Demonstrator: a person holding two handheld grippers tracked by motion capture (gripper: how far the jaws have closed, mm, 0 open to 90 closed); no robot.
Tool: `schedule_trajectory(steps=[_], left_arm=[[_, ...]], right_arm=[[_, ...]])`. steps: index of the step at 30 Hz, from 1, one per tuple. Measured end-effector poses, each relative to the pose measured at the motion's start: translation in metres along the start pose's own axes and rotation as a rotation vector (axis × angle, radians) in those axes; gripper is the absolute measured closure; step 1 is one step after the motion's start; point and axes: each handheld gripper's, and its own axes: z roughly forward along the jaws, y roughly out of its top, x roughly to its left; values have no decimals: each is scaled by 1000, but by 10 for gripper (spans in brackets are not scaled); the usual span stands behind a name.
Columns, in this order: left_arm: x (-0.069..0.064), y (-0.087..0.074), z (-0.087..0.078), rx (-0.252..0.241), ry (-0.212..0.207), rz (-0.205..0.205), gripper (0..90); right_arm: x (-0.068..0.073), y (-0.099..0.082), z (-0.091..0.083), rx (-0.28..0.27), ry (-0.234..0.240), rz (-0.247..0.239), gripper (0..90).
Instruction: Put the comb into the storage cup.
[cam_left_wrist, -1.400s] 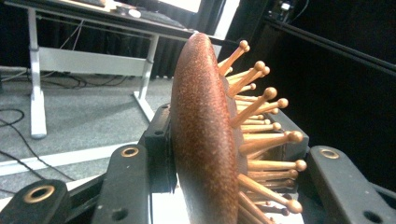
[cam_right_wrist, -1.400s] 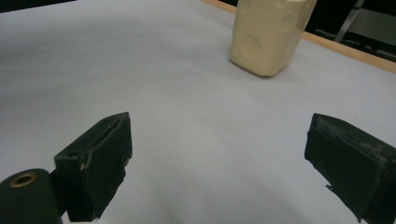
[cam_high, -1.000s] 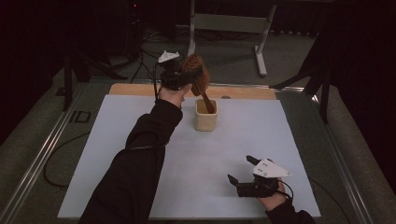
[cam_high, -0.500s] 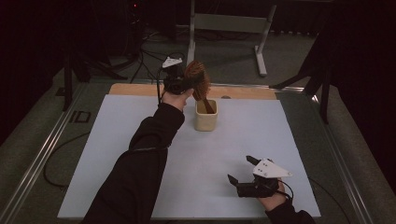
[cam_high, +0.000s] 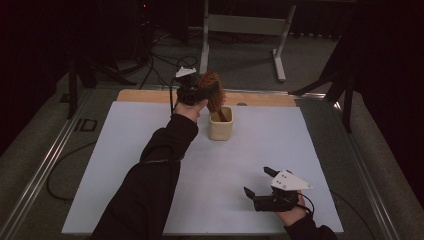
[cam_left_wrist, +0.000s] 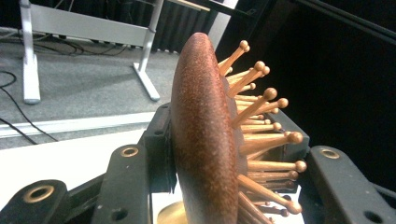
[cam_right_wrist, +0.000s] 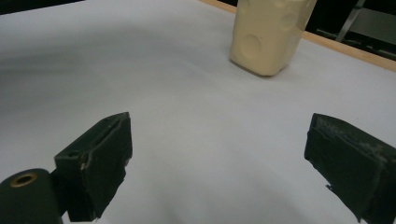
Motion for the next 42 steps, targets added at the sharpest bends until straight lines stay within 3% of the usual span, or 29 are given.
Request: schedule_trajectory(steps=[20, 32, 42], left_arm=[[8, -16, 10, 46, -3, -27, 531], [14, -21, 8, 40, -7, -36, 517], [16, -21, 8, 46, 2, -19, 468]], right_arm=[[0, -1, 1, 9, -5, 6, 77], [0, -1, 2, 14, -2, 8, 77], [-1, -1, 2, 13, -1, 11, 77]])
